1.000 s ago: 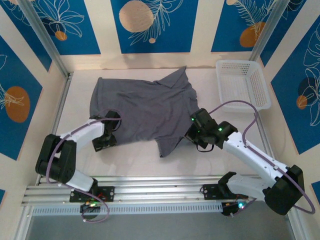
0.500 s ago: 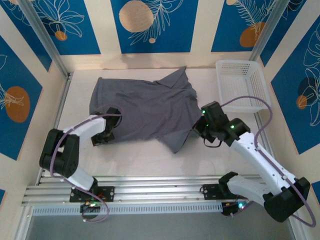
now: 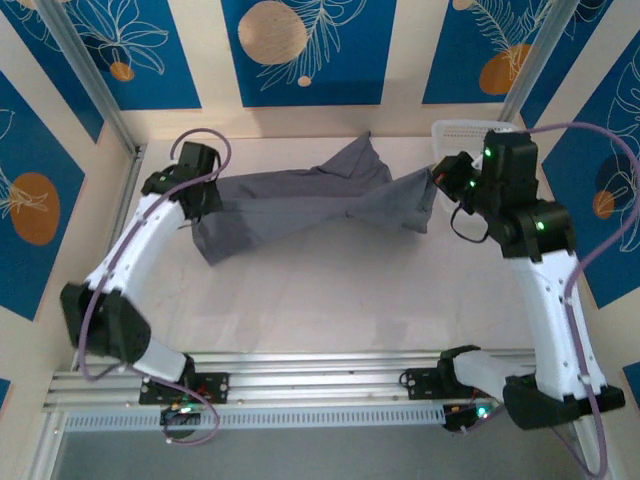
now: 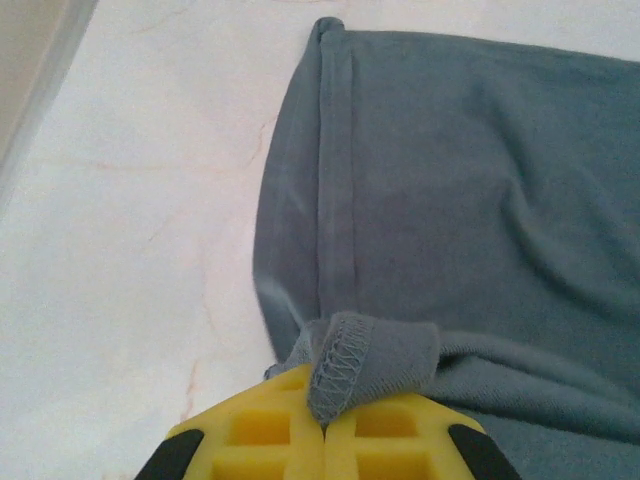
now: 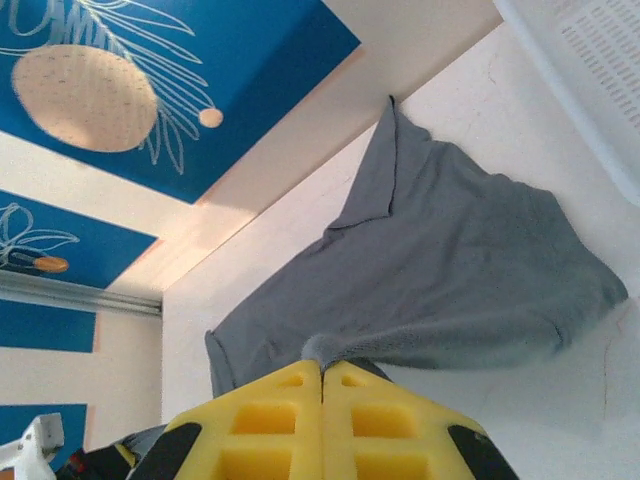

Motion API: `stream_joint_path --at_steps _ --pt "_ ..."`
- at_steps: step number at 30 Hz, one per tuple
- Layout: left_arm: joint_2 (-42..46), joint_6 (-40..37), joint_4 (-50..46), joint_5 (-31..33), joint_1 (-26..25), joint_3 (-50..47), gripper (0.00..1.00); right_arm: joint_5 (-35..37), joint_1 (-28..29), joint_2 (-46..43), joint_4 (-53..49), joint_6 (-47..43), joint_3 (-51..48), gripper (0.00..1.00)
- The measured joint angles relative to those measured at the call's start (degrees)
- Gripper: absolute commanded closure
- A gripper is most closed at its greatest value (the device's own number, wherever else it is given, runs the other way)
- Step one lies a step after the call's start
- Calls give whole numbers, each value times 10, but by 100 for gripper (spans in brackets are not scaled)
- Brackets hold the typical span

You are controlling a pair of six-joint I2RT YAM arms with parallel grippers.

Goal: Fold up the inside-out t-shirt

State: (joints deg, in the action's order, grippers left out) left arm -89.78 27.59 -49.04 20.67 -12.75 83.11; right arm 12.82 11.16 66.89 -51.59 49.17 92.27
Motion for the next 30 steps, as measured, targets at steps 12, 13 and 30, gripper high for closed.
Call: stream_joint_path --at_steps 12,13,30 --pt "-275 -26 126 -82 74 42 77 -64 -23 154 29 -32 -50 100" --pt "-276 -30 129 -82 78 46 76 -69 -23 154 32 -34 -50 100" --pt "-179 -88 173 -78 79 -86 55 -101 -17 154 49 -43 -66 100"
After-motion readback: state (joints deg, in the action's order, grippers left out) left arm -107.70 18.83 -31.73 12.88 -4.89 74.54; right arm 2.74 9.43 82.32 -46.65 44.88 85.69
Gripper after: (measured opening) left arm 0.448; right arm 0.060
